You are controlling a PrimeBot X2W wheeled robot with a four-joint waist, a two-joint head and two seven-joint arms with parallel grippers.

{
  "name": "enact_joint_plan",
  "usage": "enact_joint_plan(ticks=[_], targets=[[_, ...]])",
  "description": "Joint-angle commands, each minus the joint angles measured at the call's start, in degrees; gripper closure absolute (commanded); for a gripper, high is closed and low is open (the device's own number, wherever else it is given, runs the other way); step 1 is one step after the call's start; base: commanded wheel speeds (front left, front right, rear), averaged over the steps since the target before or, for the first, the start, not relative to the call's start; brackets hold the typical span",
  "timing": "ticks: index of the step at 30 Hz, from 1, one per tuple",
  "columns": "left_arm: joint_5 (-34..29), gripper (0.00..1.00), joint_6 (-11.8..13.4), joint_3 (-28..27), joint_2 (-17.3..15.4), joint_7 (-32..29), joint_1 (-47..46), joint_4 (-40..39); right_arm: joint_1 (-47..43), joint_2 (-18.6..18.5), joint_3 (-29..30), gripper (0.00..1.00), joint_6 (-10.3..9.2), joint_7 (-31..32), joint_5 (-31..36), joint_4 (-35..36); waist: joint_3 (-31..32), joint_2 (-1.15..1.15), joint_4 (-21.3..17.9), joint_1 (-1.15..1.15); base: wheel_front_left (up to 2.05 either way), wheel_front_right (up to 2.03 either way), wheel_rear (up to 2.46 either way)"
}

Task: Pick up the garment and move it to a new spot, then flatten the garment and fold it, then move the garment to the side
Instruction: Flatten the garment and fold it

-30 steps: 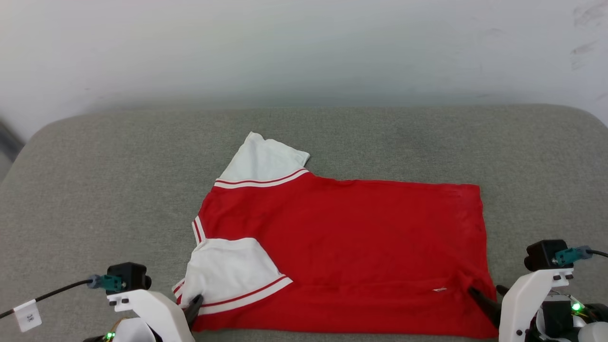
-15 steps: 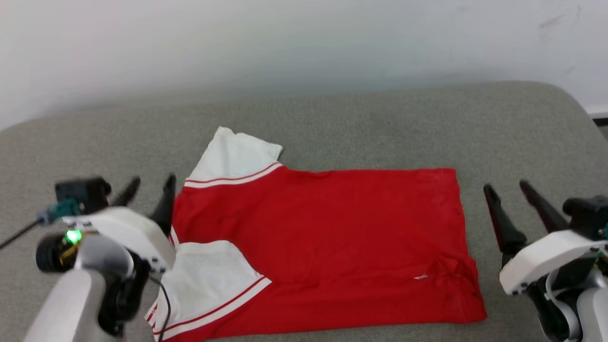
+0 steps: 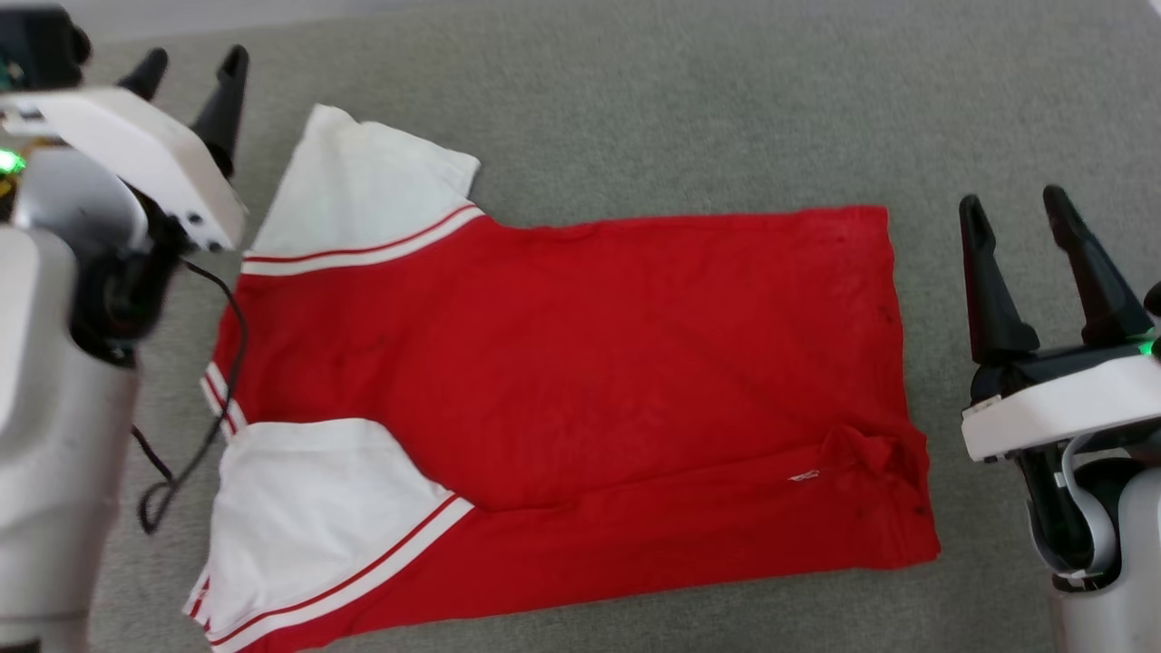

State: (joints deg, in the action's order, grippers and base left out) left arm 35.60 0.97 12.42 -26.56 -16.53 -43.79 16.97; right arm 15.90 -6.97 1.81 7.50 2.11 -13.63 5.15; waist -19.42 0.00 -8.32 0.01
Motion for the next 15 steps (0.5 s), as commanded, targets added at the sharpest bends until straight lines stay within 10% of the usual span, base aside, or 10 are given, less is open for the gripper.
enact_joint_plan(ticks=[1,15], targets=[[0.5,0.0,-1.4,0.7,-1.3,-3.7,-4.3,3.2,1.4,0.7,-0.1,0.0,-0.02,-0.5,0.5,0.6,-4.1,0.0,-2.7,-0.01,0.0,0.0,0.0],[4.9,0.0,-6.1,6.3,-8.6,-35.6,-15.7,16.9,3.4,2.6,-2.1,0.0,-0.02,-1.6,-0.6,0.4,-11.7,0.0,-7.8,-0.01,0.0,0.0,0.0]])
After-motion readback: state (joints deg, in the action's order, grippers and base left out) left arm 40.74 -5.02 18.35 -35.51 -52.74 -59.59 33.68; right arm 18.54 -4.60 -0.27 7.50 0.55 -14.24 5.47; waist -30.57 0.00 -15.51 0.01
